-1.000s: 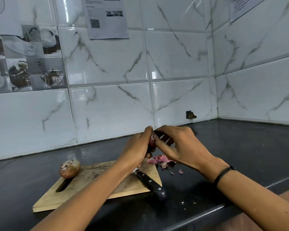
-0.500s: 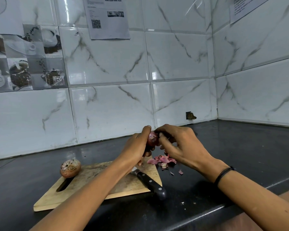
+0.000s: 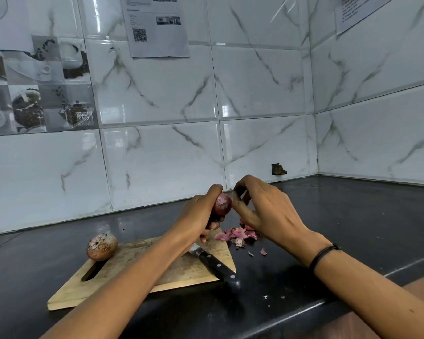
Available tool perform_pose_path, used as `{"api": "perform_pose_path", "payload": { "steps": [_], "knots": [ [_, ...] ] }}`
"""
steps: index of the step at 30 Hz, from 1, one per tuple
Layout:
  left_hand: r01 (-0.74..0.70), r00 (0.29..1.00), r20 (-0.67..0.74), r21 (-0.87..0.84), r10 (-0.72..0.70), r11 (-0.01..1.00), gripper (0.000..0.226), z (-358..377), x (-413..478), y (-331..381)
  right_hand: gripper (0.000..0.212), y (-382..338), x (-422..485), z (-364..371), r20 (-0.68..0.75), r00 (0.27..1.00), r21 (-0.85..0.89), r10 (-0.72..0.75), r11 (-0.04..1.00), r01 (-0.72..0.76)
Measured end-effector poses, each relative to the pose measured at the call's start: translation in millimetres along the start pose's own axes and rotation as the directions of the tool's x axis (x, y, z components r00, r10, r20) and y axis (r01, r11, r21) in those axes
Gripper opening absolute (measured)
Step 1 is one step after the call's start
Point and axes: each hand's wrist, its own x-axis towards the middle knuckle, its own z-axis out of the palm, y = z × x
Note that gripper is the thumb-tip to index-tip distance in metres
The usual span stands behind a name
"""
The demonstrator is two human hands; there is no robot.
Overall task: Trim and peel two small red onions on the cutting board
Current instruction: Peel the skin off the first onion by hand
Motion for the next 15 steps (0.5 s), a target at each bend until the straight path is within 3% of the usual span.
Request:
{"api": "perform_pose_path", "payload": {
  "steps": [6,13,15],
  "knots": [
    [0.015,0.998,0.060,-0.102,-0.008,0.995,0.060,-0.9,0.9,-2.3,0.007,15.5,-1.8,-0.2,0.141,0.978,-0.046,0.151,0.988,-0.146],
    [0.024,0.999,0.051,-0.155,-0.017,0.988,0.056,-3.0,-1.0,-0.9,0.022,18.8,0.1,4.1,0.132,0.977,0.118,0.167,0.976,-0.183],
    [0.035,0.998,0.056,-0.154,-0.027,0.987,0.056,-3.0,-0.9,-0.8,0.017,13.8,0.4,0.8,0.116,0.983,0.205,0.141,0.965,-0.163]
  ]
}}
